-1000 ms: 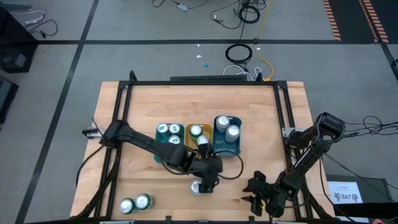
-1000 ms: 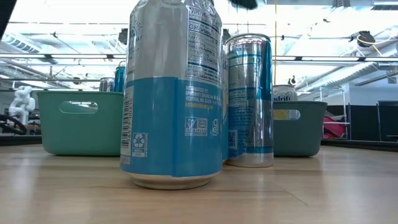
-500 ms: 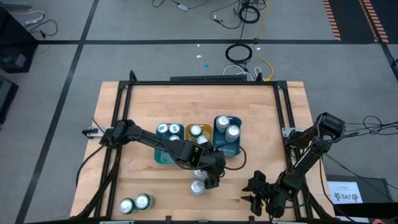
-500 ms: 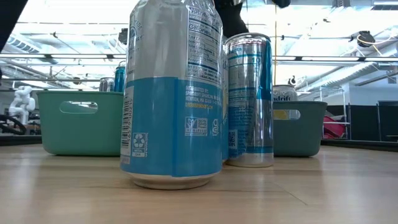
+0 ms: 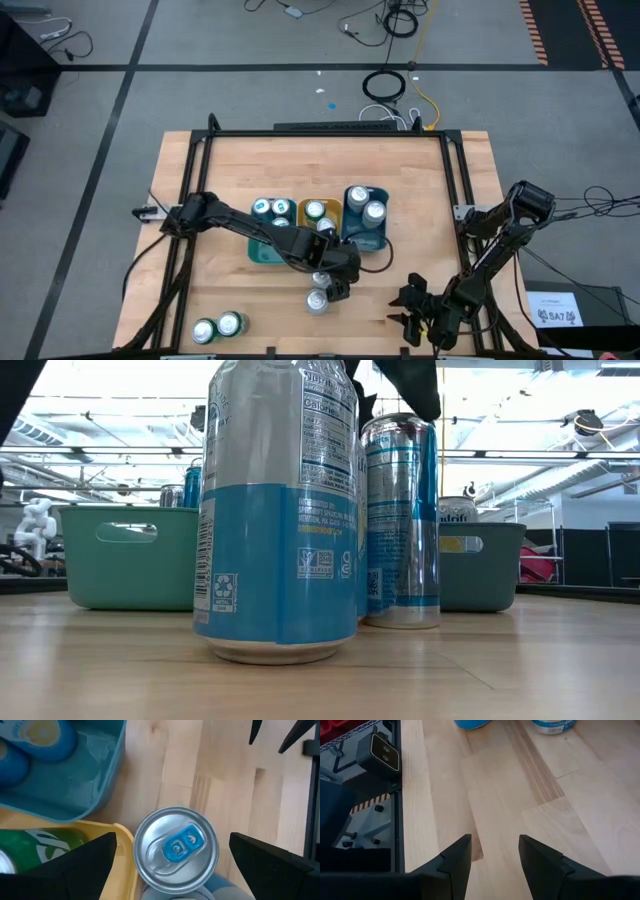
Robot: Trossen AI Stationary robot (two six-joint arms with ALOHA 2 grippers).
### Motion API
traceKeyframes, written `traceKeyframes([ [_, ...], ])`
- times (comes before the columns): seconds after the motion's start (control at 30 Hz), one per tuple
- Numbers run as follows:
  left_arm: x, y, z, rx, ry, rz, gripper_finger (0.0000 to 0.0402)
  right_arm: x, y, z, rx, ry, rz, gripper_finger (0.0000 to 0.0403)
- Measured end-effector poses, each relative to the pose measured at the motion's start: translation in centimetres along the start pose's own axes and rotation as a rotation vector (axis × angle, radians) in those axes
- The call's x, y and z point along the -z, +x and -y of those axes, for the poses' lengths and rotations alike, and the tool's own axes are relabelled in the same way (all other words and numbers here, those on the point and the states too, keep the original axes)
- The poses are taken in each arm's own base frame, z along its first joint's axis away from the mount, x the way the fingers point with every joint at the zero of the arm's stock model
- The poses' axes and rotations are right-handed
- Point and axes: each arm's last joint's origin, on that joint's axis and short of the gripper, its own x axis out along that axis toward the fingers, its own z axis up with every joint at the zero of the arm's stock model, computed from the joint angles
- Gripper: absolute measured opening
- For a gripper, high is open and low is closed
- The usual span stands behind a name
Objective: Sort soda cans
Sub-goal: Put the white and blue soda can into the light blue bin
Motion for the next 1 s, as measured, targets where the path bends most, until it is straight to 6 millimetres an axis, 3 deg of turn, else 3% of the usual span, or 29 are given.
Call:
traceKeyframes([
  [0.4,0.0,0.0,0.0,-0.013,0.0,0.01,0.0342,0.0,0.0,0.0,0.003,-0.009,0.0,0.0155],
  [0.7,0.0,0.0,0.2,-0.055,0.007,0.032,0.0338,0.0,0.0,0.0,0.002,-0.002,0.0,0.0155],
  [1.0,0.5,1.3,0.7,-0.078,0.02,0.02,0.0338,0.0,0.0,0.0,0.002,-0.006,0.001,0.0155],
])
